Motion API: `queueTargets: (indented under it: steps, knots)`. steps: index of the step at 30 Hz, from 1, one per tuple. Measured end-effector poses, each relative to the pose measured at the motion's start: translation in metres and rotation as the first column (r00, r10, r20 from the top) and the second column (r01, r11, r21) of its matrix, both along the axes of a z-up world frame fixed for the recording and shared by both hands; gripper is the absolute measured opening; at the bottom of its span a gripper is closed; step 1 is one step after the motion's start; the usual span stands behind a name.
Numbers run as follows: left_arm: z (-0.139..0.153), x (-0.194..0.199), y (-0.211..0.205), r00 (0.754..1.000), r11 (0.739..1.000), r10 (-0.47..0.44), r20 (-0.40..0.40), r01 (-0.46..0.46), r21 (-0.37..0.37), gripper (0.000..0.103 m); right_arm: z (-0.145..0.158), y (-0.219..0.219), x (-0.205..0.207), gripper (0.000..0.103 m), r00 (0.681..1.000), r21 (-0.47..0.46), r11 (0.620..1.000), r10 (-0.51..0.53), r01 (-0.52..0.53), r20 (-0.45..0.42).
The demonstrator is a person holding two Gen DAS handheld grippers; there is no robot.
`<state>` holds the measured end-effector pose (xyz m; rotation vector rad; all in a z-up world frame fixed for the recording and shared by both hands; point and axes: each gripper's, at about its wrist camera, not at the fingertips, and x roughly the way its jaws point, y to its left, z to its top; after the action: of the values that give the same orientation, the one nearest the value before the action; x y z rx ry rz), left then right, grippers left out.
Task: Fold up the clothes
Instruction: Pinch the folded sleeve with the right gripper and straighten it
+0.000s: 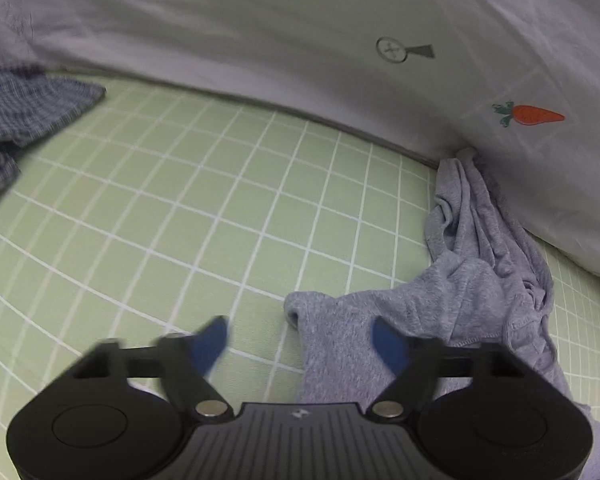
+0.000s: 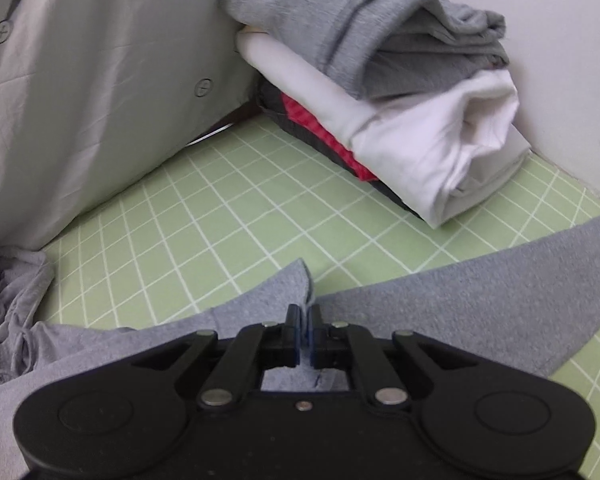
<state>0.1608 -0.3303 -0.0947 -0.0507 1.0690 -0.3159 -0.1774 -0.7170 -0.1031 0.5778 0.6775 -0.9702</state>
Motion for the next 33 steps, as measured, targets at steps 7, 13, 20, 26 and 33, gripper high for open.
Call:
queueTargets:
  steps: [7,13,20,26,33]
  knots:
    - [0.021,-0.041,0.020,0.999,1.000,0.026,-0.018,-0.026,-0.002,0.086,0.034,0.069,0.033,0.004,0.973,-0.036,0.979,0.202,-0.199,0.114]
    - [0.043,-0.099,0.036,0.999,0.998,0.031,-0.019,-0.032,-0.055,0.086,0.031,0.160,0.063,0.065,0.851,0.034,0.879,0.451,-0.476,0.267]
    - [0.070,-0.158,0.026,0.995,1.000,-0.026,0.099,0.027,-0.010,0.098,0.055,0.195,0.014,0.103,0.849,-0.090,0.864,0.503,-0.495,0.162]
    - [0.079,-0.186,0.002,0.989,0.999,-0.051,0.140,0.052,-0.001,0.098,0.072,0.174,-0.038,0.103,0.884,-0.151,0.883,0.460,-0.444,0.089]
    - [0.065,-0.198,-0.051,0.987,0.993,-0.114,0.110,0.111,0.030,0.098,0.041,0.113,-0.058,0.103,0.931,-0.054,0.933,0.359,-0.356,0.059]
